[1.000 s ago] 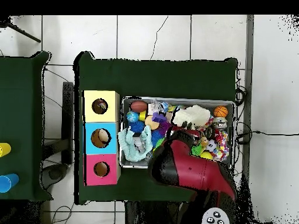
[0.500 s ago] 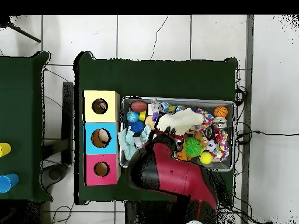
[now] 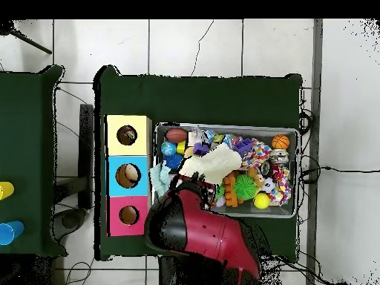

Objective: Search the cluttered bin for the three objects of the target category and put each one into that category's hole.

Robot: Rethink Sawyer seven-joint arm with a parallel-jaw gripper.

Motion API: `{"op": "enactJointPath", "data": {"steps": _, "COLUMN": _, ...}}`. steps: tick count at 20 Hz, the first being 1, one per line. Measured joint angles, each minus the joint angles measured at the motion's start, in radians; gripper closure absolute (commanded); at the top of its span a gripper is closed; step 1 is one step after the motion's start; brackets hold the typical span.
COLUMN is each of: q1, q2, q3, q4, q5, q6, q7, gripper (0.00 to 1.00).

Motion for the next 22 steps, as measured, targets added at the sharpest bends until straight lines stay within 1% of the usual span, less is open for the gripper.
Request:
{"op": "enactJointPath", "data": {"steps": 2, "q1": 0.001, "q2": 0.000, "q3": 0.001, "q4": 0.009, "q5": 0.014, "q6": 0.000, "q7": 0.000, "gripper": 1.00}}
{"op": "enactJointPath", "data": {"steps": 3, "q1": 0.002, "q2": 0.000, "q3": 0.002, "q4": 0.024, "q5": 0.034, "q6": 0.000, "q7": 0.000, "gripper": 1.00}}
{"op": "enactJointPath", "data": {"steps": 10, "q1": 0.005, "q2": 0.000, "q3": 0.010, "q4": 0.054, "q5": 0.078, "q6": 0.000, "q7": 0.000, "gripper": 1.00}}
{"op": "enactJointPath", "data": {"steps": 11, "q1": 0.007, "q2": 0.001, "q3": 0.023, "q4": 0.067, "q5": 0.094, "q6": 0.000, "q7": 0.000, "gripper": 0.00}}
{"op": "enactJointPath", "data": {"steps": 22, "q1": 0.022, "q2": 0.019, "q3": 0.028, "q4": 0.094, "q5": 0.108, "q6": 0.000, "q7": 0.000, "gripper": 0.00}}
